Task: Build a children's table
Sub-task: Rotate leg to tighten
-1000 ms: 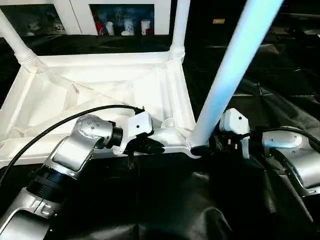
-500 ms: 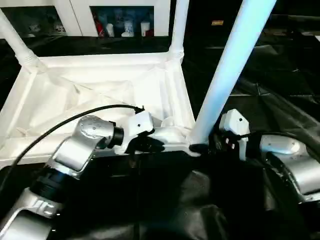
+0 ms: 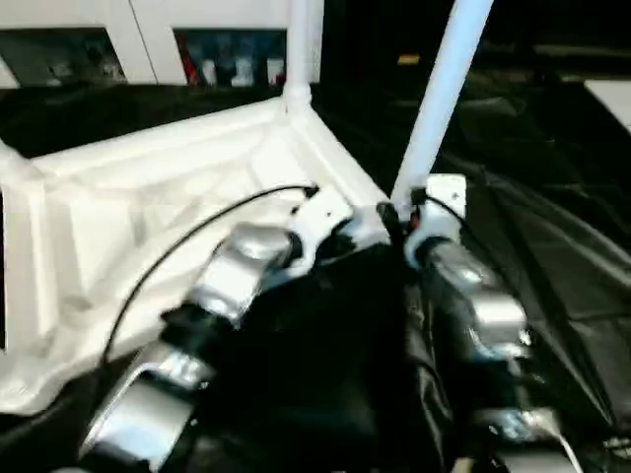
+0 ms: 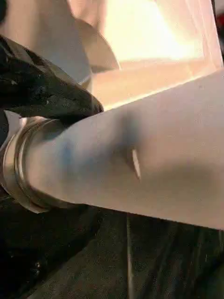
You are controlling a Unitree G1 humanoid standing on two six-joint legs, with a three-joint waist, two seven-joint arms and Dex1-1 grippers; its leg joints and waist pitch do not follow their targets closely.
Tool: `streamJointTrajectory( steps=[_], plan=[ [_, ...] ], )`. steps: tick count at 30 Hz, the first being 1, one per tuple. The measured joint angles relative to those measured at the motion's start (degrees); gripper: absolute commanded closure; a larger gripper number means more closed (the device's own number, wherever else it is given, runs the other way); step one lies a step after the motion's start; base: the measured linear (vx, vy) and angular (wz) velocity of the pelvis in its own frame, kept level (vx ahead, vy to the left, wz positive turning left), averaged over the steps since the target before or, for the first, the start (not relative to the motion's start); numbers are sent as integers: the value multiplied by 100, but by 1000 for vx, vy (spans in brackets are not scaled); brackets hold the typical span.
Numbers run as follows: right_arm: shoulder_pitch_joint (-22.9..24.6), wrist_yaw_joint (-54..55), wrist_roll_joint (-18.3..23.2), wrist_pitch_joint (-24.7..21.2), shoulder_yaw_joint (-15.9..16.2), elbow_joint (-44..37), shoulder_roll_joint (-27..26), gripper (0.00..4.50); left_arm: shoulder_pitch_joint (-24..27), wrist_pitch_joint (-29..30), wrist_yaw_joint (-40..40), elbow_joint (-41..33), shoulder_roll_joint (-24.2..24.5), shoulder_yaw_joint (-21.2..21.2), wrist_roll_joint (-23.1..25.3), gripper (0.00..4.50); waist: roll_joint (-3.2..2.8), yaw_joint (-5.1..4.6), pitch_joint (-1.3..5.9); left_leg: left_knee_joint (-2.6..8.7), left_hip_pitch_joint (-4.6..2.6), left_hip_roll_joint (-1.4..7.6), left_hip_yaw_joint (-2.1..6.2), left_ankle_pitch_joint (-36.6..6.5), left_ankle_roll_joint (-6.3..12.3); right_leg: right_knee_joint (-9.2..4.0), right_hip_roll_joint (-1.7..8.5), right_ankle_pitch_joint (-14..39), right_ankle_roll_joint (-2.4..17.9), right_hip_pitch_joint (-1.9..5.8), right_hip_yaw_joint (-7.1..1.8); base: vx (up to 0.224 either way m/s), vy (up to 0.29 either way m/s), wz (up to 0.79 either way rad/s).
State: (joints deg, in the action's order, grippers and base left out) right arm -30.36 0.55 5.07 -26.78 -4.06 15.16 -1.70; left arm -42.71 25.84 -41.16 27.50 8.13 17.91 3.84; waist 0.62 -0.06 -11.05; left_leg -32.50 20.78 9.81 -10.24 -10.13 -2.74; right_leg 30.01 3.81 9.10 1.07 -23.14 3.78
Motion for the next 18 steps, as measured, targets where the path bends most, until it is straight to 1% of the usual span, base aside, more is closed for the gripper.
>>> streamJointTrajectory(
  steps=[2, 3, 4, 5, 6, 7, 9, 11, 12, 14, 15, 16, 17, 18],
  plan=[
    [-104, 5, -113, 18, 5, 99, -27, 193, -37, -20, 27, 67, -8, 1, 52, 450, -24, -30, -14, 38, -11, -11, 32, -1, 0, -98, 45, 13, -18, 51, 101, -28, 55, -6],
    [-100, -55, -146, 46, 23, 94, -8, 193, -40, -44, 18, 71, 4, 1, 56, 450, -31, -43, -20, 60, -14, -21, 32, -1, 0, -107, 82, 44, -30, 55, 151, 0, 0, 0],
    [-82, -178, -209, 80, 87, 74, 41, 193, -39, -75, -6, 71, 39, 2, 58, 450, -34, -65, -24, 77, -15, -37, 32, -2, 0, -107, 109, 66, -25, 52, 175, 0, 0, 0],
    [-72, -249, -255, 100, 136, 62, 68, 169, -39, -90, -31, 67, 68, 2, 58, 450, -33, -85, -25, 85, -22, -54, 32, -2, 1, -98, 135, 66, -25, 47, 188, 0, 0, 0],
    [-61, -283, -264, 113, 148, 49, 73, 156, -39, -91, -64, 63, 87, 2, 59, 450, -34, -97, -26, 92, -31, -68, 33, -2, 2, -99, 149, 66, -25, 47, 196, 0, 0, 0],
    [-30, -327, -260, 127, 154, 5, 69, 156, -39, -95, -114, 46, 110, 2, 59, 450, -38, -97, -29, 98, -34, -80, 47, -2, 2, -100, 155, 66, -26, 45, 202, 0, 0, 0],
    [12, -347, -249, 128, 170, -67, 65, 138, -37, -118, -153, 35, 119, 2, 58, 450, -42, -87, -32, 98, -28, -83, 61, -2, 2, -101, 155, 67, -27, 40, 209, 0, 0, 0],
    [44, -354, -230, 97, 189, -149, 79, 109, -37, -165, -220, 32, 148, 2, 53, 450, -44, -88, -35, 99, -22, -83, 61, -2, 2, -101, 155, 67, -27, 35, 207, 0, 0, 0],
    [47, -365, -224, 75, 210, -172, 98, 109, -37, -187, -243, 29, 161, 2, 49, 450, -45, -89, -40, 99, -20, -84, 61, -2, 2, -101, 155, 67, -26, 33, 206, 0, 0, 0],
    [111, -501, -206, -32, 291, -365, 230, 99, -36, -239, -291, 9, 168, 3, 35, 450, -47, -86, -54, 99, -3, -85, 61, -2, 2, -100, 155, 67, -27, 21, 200, 0, 0, 0],
    [185, -646, -183, -113, 333, -538, 368, 86, -29, -257, -332, -28, 183, 4, 32, 450, -47, -77, -57, 99, 18, -85, 59, -2, 2, -95, 155, 66, -26, 2, 194, 0, 0, 0],
    [275, -875, -127, -241, 394, -765, 591, 73, -17, -275, -390, -73, 205, 6, 17, 450, -48, -57, -63, 102, 37, -85, 56, -2, 3, -89, 155, 65, -25, -14, 186, 0, 0, 0],
    [329, -1018, -102, -317, 416, -881, 715, 59, -4, -291, -425, -106, 240, 6, 2, 450, -48, -41, -64, 105, 42, -85, 50, -1, 4, -80, 154, 61, -18, -21, 177, 0, 0, 0],
    [406, -1236, -77, -451, 445, -1076, 908, 59, 17, -297, -472, -162, 267, 21, -17, 450, -50, -13, -65, 104, 46, -85, 39, 4, 10, -56, 154, 50, -1, -31, 166, 0, 0, 0]
  ],
)
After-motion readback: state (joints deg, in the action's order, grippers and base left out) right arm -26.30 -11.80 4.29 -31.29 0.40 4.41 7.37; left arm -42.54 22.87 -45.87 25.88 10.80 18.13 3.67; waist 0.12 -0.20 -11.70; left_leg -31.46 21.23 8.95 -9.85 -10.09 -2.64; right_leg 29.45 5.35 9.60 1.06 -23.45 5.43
